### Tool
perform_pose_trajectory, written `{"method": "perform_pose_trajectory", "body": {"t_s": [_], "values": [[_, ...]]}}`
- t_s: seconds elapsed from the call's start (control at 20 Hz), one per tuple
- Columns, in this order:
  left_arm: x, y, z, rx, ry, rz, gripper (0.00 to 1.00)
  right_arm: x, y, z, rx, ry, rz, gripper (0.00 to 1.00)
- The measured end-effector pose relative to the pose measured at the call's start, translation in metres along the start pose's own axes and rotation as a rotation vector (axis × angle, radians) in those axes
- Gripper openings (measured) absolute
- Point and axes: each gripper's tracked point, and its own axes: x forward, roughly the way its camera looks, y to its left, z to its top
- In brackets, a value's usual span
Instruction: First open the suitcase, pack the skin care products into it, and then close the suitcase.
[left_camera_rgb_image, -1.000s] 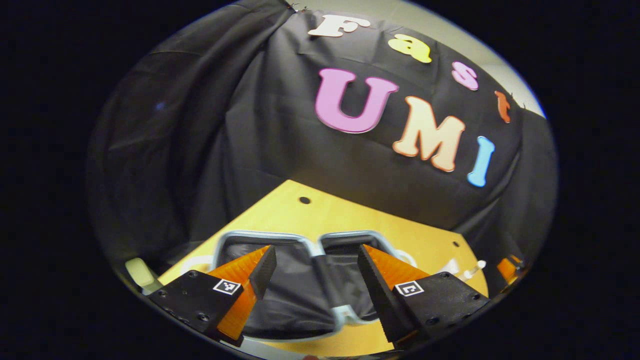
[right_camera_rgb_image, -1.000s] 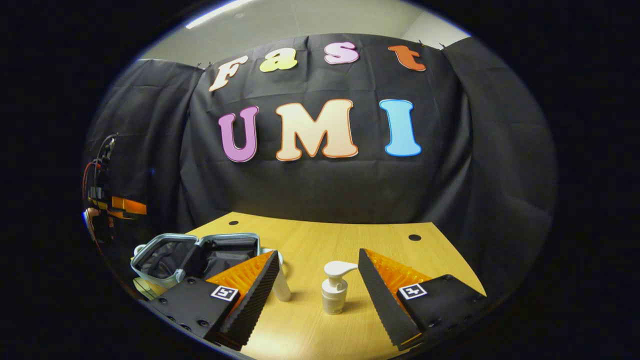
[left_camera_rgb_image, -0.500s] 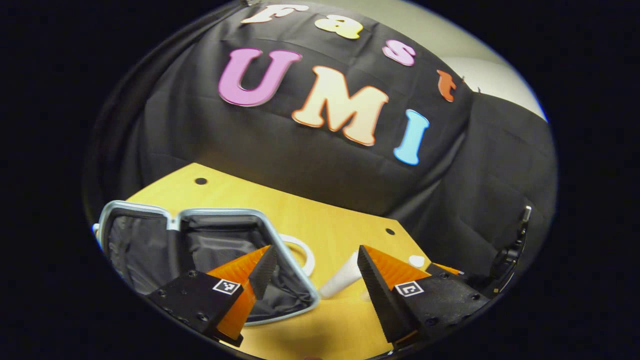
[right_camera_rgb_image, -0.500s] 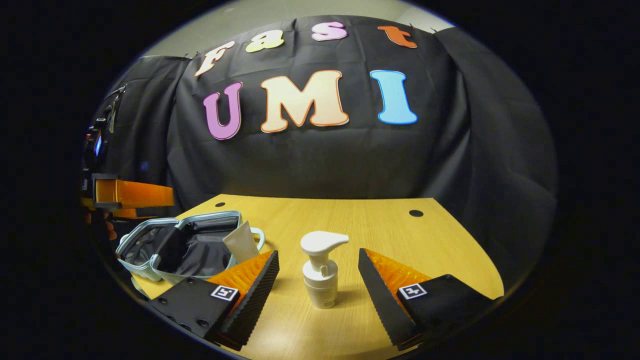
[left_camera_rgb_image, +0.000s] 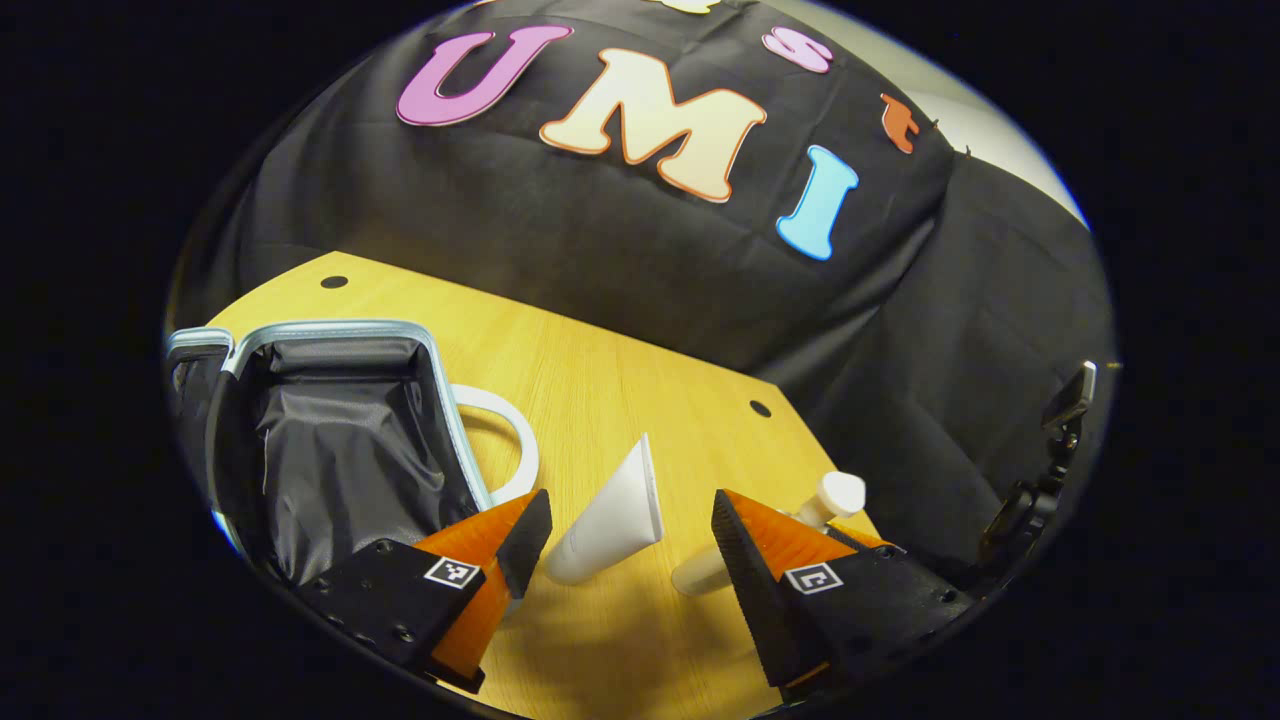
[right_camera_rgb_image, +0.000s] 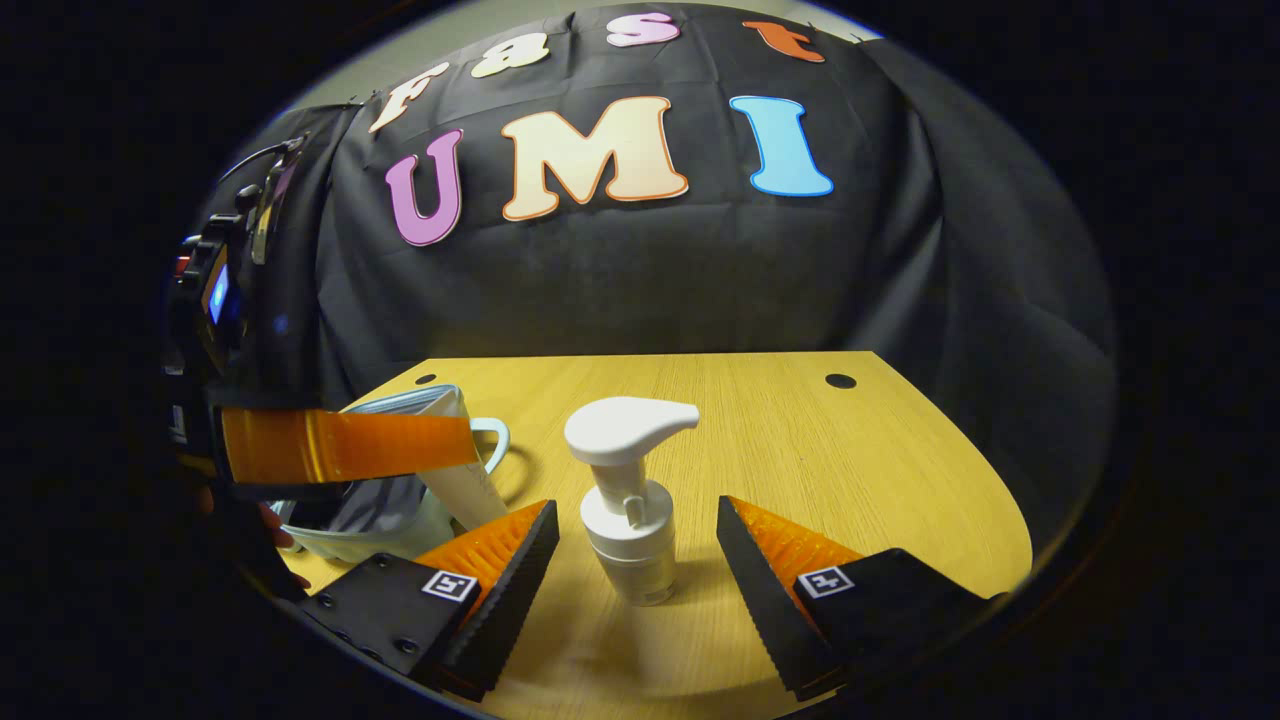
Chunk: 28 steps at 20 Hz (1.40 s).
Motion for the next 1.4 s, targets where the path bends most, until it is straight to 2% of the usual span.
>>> {"method": "perform_pose_trajectory", "body": {"t_s": [0.15, 0.2, 0.25, 0.35, 0.45, 0.55, 0.95, 1.05, 1.1, 1.15, 1.2, 1.4], "values": [[0.015, 0.008, -0.012, 0.004, 0.047, 0.029, 0.88, 0.007, -0.002, -0.006, 0.013, 0.022, -0.001, 0.99], [0.021, 0.009, -0.014, 0.009, 0.059, 0.038, 0.67, 0.008, -0.001, -0.006, 0.012, 0.026, 0.000, 0.99], [0.024, 0.010, -0.018, 0.008, 0.077, 0.041, 0.65, 0.009, -0.001, -0.008, 0.009, 0.031, 0.001, 0.98], [0.027, 0.010, -0.020, 0.008, 0.087, 0.033, 0.40, 0.012, -0.001, -0.010, 0.006, 0.039, 0.001, 0.98], [0.028, 0.012, -0.017, 0.020, 0.081, 0.033, 0.41, 0.016, 0.000, -0.012, 0.006, 0.047, -0.001, 0.99], [0.030, 0.010, -0.013, 0.012, 0.073, 0.021, 0.26, 0.019, 0.000, -0.016, 0.008, 0.058, -0.004, 0.99], [0.013, -0.001, 0.008, -0.044, 0.058, -0.029, 0.14, 0.027, -0.002, -0.025, 0.006, 0.092, -0.018, 0.98], [0.000, 0.000, 0.020, -0.046, 0.065, -0.046, 0.17, 0.027, 0.000, -0.027, 0.005, 0.104, -0.010, 0.90], [-0.009, 0.004, 0.027, -0.046, 0.072, -0.052, 0.17, 0.027, 0.001, -0.027, 0.000, 0.108, -0.011, 0.80], [-0.018, 0.011, 0.036, -0.047, 0.077, -0.054, 0.17, 0.028, 0.002, -0.028, -0.008, 0.112, -0.007, 0.76], [-0.029, 0.019, 0.045, -0.053, 0.080, -0.051, 0.17, 0.028, 0.003, -0.027, -0.021, 0.113, -0.007, 0.67], [-0.068, 0.067, 0.069, -0.054, 0.127, -0.003, 0.17, 0.030, 0.009, -0.027, -0.067, 0.129, 0.014, 0.61]]}}
